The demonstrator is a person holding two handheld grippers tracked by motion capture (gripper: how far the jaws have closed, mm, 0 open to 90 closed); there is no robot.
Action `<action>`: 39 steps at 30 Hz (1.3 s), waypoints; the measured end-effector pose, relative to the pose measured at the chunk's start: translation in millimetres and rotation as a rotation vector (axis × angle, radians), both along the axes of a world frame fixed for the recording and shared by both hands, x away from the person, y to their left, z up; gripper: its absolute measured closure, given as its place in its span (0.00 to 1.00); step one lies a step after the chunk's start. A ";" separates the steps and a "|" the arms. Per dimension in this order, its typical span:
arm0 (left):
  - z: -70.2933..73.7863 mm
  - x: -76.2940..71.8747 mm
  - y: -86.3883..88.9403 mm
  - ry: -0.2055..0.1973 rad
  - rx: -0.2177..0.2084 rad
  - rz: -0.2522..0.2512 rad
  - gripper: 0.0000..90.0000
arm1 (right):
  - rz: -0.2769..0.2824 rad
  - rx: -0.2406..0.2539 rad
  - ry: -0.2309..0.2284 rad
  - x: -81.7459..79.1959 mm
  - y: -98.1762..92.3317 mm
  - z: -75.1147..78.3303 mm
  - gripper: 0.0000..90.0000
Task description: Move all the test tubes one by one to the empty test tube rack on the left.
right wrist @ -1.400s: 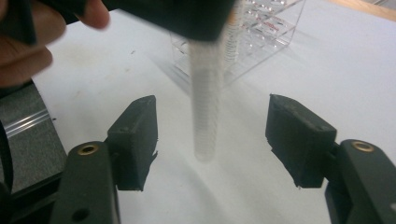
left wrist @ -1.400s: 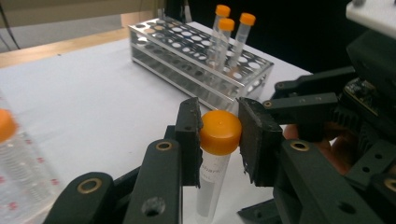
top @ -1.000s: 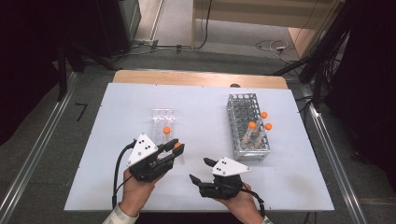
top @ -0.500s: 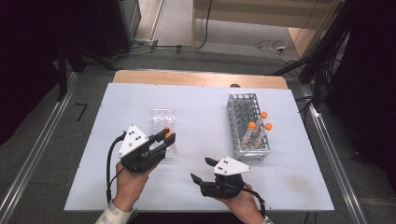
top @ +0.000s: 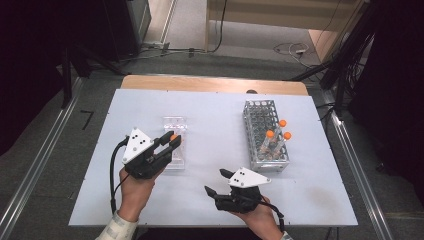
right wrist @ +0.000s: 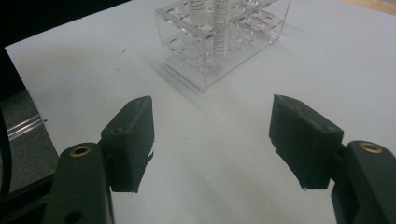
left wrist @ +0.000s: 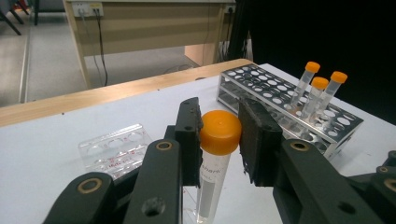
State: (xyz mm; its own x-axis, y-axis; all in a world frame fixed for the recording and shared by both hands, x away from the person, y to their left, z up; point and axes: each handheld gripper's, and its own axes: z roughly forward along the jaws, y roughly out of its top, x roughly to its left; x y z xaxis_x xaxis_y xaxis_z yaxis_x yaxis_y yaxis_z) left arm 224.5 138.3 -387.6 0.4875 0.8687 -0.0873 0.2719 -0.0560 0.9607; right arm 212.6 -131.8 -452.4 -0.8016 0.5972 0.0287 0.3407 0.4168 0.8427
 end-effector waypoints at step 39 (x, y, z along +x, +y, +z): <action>-31.5 17.8 -6.4 0.072 0.070 0.047 0.78 | -0.003 0.003 0.001 -0.5 -3.1 0.9 0.33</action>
State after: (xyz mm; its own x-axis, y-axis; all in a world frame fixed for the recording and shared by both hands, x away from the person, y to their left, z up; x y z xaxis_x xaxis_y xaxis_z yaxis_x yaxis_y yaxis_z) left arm 242.3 132.0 -419.1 0.4411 0.8955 -0.0592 0.3443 -0.1079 0.9326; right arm 212.1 -135.0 -451.6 -0.7997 0.5996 0.0319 0.3432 0.4129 0.8436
